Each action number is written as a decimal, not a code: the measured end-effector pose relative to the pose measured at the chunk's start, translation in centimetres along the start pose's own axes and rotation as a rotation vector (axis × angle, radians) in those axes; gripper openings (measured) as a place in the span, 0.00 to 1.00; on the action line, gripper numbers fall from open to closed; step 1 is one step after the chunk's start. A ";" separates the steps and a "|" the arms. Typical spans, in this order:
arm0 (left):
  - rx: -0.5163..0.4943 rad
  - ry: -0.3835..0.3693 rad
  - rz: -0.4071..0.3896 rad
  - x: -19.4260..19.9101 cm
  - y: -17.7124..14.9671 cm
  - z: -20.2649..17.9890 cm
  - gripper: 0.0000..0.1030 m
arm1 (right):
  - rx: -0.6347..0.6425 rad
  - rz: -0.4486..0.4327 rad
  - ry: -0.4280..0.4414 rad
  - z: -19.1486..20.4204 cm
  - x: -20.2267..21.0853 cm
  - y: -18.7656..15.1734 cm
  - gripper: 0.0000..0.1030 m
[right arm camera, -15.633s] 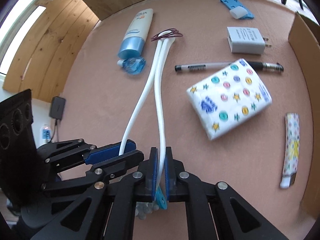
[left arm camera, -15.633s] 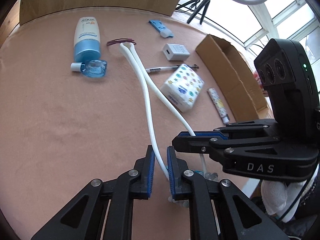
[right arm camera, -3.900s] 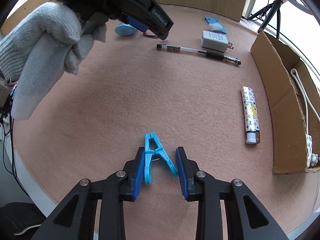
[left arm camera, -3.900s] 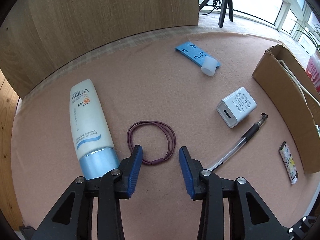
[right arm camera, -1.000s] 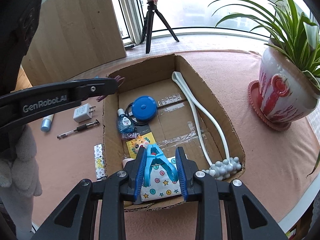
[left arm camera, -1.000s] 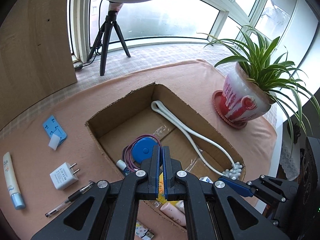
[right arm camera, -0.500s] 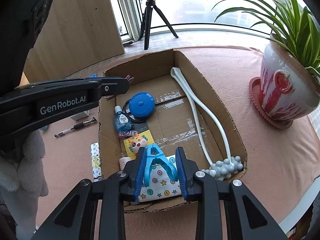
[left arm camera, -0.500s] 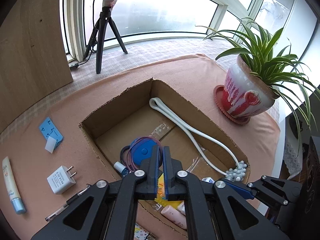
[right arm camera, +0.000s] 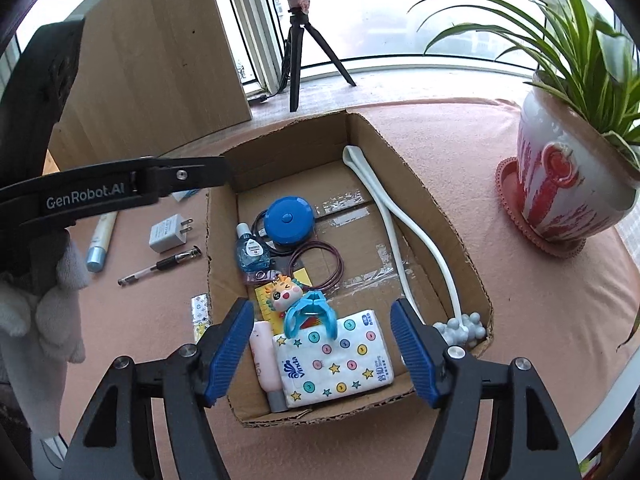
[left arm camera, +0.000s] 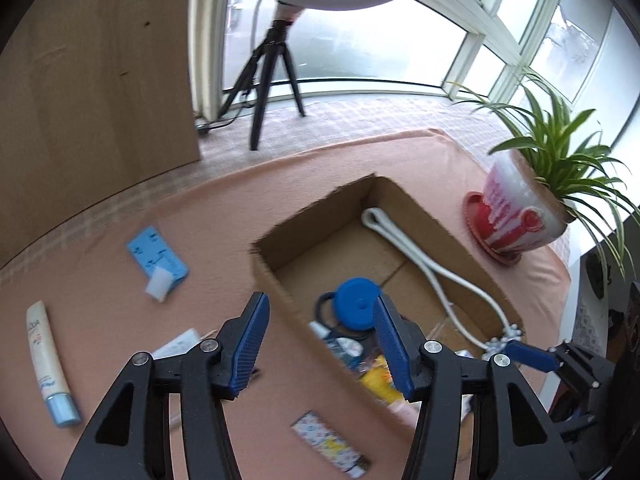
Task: Organize objects
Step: 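Open both grippers to drop the clothespin and hair ties into the box, then move the left gripper down onto the white USB charger, then grasp the white charger with the left gripper while the right grasps the black pen, then carry the charger and pen over the box with both grippers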
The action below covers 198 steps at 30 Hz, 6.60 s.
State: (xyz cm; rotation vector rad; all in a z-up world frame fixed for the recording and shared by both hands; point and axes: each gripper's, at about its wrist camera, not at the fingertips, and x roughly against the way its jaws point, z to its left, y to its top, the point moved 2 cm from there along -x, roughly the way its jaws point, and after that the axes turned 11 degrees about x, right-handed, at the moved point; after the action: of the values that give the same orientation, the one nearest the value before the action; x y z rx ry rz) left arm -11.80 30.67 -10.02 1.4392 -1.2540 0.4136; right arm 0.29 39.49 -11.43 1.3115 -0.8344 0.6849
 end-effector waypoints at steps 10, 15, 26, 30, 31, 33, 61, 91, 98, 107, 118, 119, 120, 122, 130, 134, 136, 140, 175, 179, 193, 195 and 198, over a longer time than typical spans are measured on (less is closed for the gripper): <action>0.058 0.101 0.008 0.0 -0.1 6.9 0.56 | 0.004 -0.002 0.006 0.1 0.0 0.7 0.65; 0.077 0.144 0.040 -1.3 -0.2 9.7 0.56 | 0.015 -0.011 0.014 0.9 0.2 0.8 0.65; 0.035 0.194 0.119 -5.1 -1.4 11.2 0.56 | -0.020 0.002 0.063 1.9 0.8 -0.3 0.65; 0.021 0.177 0.125 -5.5 -1.2 10.8 0.56 | -0.031 0.016 0.061 2.0 0.8 -0.9 0.65; 0.017 0.179 0.129 -5.7 -1.2 10.7 0.56 | -0.032 0.019 0.060 2.1 0.8 -1.0 0.65; 0.002 0.178 0.140 -6.2 -1.2 10.4 0.56 | -0.032 0.027 0.057 2.3 0.8 -1.3 0.65; 0.098 0.221 0.094 3.6 -14.2 15.2 0.44 | 0.085 0.063 0.161 9.4 -1.0 -1.7 0.65; 0.248 0.205 0.072 9.9 -20.3 21.2 0.44 | 0.003 0.327 0.045 17.6 -12.7 2.4 0.67; 0.279 0.166 0.086 10.6 -20.4 22.2 0.45 | 0.223 0.336 -0.018 21.2 -13.6 2.8 0.56; 0.237 0.197 0.109 9.9 -20.6 22.0 0.51 | 0.402 0.291 0.090 22.8 -12.3 1.6 0.22; 0.211 0.226 0.092 9.0 -20.4 21.5 0.41 | 0.396 0.285 0.127 20.3 -9.8 -1.0 0.19; 0.217 0.227 0.087 9.0 -20.5 21.5 0.41 | 0.385 0.282 0.130 20.0 -9.7 -1.1 0.19; 0.221 0.229 0.086 9.1 -20.5 21.6 0.41 | 0.379 0.278 0.131 19.8 -9.6 -1.2 0.18; 0.240 0.232 0.084 9.2 -20.5 21.7 0.40 | 0.360 0.265 0.135 19.5 -9.5 -1.4 0.17; 0.248 0.214 0.071 9.3 -19.4 20.7 0.39 | 0.255 0.240 0.177 17.8 -8.8 -1.9 0.08; 0.254 0.189 0.069 9.1 -18.7 19.7 0.39 | 0.240 0.235 0.179 17.0 -8.4 -1.9 0.08; 0.244 0.187 0.064 9.0 -18.3 19.1 0.39 | 0.228 0.227 0.179 16.6 -8.0 -1.9 0.08; 0.228 0.174 0.057 8.7 -17.3 17.9 0.39 | 0.212 0.196 0.197 15.8 -6.7 -1.8 0.08; 0.003 0.032 -0.038 2.9 -2.3 1.7 0.39 | 0.010 -0.059 0.015 2.1 3.2 2.2 0.08; -0.009 0.023 -0.036 1.7 -1.4 -0.1 0.39 | 0.011 -0.057 -0.004 1.7 2.7 2.1 0.08; -0.039 0.015 -0.019 -1.3 -0.1 -3.6 0.39 | -0.017 -0.024 -0.016 -0.1 1.5 1.3 0.08; -0.043 0.016 -0.015 -1.6 -0.1 -3.9 0.39 | -0.020 -0.020 -0.018 -0.3 1.3 1.2 0.08; -0.052 0.013 -0.016 -1.6 -0.3 -4.1 0.39 | -0.032 -0.014 -0.016 -0.6 1.2 1.1 0.08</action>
State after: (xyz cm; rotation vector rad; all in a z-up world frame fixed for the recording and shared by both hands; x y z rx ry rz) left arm -10.62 34.96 -10.19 1.3999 -1.2337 0.3769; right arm 0.15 40.18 -9.85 1.2944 -0.8444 0.6483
